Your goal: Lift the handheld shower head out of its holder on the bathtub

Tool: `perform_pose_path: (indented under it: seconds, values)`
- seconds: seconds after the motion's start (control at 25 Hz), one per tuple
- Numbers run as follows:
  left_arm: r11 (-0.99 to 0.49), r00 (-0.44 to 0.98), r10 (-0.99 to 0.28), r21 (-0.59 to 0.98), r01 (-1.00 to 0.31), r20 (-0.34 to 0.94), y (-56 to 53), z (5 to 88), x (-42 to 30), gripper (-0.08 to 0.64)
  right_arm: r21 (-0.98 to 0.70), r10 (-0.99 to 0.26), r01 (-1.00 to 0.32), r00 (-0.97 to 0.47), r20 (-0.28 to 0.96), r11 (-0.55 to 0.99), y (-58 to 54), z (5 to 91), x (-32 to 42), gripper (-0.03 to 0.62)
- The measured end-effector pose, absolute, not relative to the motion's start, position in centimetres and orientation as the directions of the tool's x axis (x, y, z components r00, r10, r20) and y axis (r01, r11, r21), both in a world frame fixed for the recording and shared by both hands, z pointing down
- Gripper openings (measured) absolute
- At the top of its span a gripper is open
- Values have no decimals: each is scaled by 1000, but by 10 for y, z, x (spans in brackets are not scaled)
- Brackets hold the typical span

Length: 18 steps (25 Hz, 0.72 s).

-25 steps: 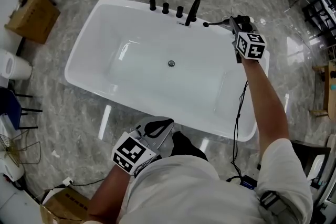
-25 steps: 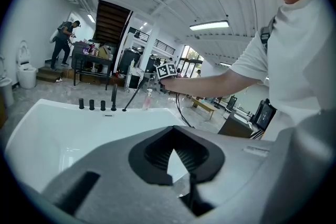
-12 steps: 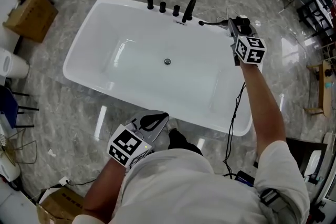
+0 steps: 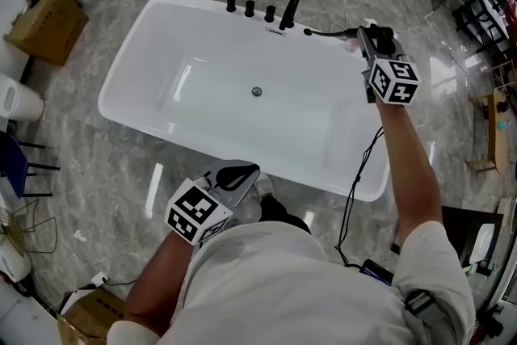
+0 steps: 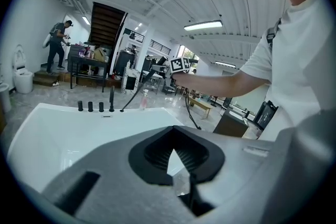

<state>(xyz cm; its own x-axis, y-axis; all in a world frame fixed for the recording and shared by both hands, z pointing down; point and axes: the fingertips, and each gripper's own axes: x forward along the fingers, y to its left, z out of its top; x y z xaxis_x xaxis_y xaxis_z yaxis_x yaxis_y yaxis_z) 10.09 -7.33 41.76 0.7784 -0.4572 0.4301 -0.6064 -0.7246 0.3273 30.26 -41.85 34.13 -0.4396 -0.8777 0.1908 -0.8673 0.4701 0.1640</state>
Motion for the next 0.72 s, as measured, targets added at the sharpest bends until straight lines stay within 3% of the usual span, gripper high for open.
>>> perform_pose_path:
  seconds: [0.72]
  values:
    - [-757,804,-434,320,-570,407,-49,408,90,8,183,-895,-876,-430,122,446,-337,286,301,146]
